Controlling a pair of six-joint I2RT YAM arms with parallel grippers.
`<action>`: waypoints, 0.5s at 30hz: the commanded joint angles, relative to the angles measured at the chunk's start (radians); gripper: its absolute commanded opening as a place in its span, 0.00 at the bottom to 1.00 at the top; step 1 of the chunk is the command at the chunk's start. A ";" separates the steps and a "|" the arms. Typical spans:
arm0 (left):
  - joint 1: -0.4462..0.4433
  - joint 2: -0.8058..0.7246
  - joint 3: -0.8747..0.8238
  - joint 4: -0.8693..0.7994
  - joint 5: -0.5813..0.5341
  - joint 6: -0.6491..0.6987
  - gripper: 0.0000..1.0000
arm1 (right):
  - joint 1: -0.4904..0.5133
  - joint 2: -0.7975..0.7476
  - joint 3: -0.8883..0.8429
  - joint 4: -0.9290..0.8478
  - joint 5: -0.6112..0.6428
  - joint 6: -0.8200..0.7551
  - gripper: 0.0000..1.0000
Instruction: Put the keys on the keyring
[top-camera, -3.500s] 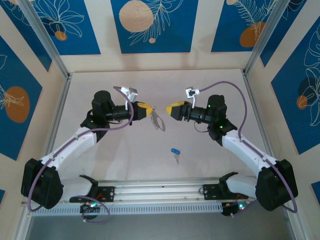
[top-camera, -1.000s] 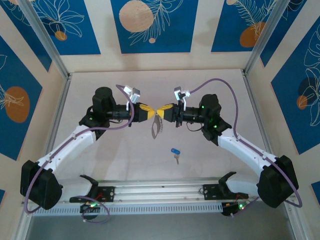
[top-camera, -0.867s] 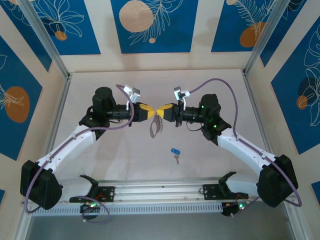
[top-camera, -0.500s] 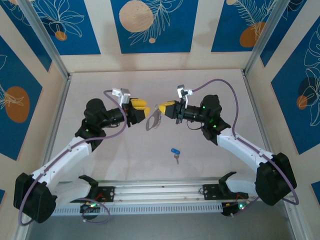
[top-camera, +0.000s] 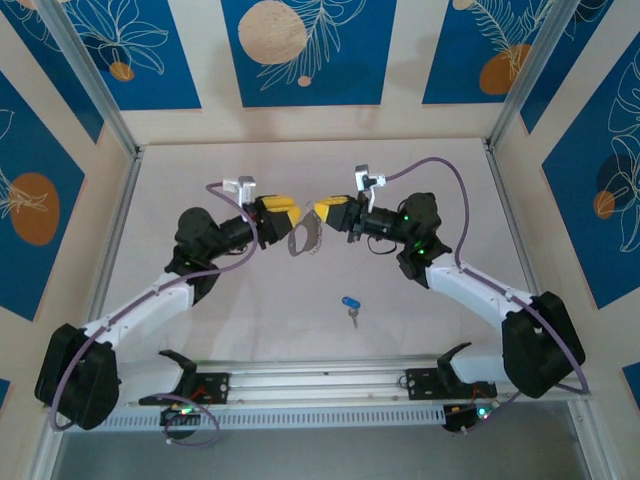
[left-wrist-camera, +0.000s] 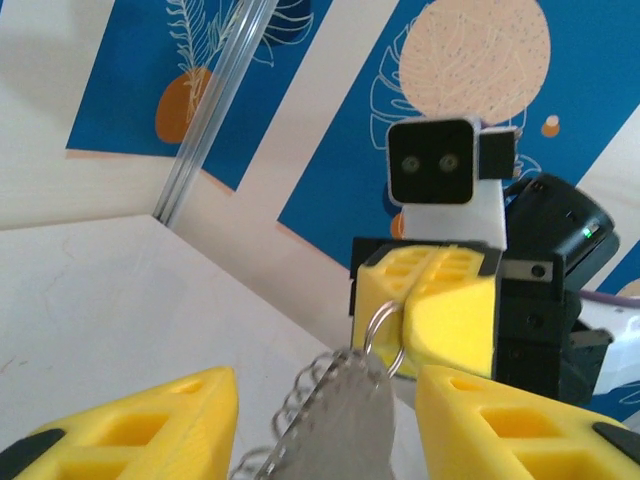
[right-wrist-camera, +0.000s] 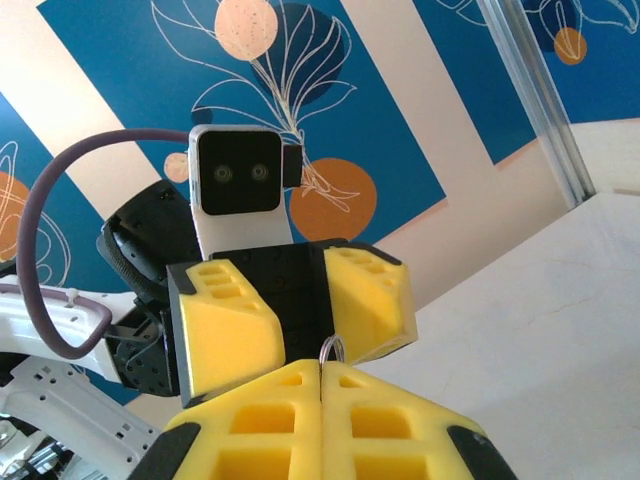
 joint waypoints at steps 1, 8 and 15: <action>-0.007 0.005 -0.004 0.135 0.005 -0.058 0.50 | 0.016 0.022 0.045 0.087 0.022 0.033 0.00; -0.007 0.029 0.001 0.170 0.015 -0.076 0.50 | 0.033 0.061 0.066 0.128 0.028 0.061 0.00; -0.005 0.035 0.004 0.165 0.016 -0.068 0.50 | 0.038 0.060 0.071 0.128 0.036 0.064 0.00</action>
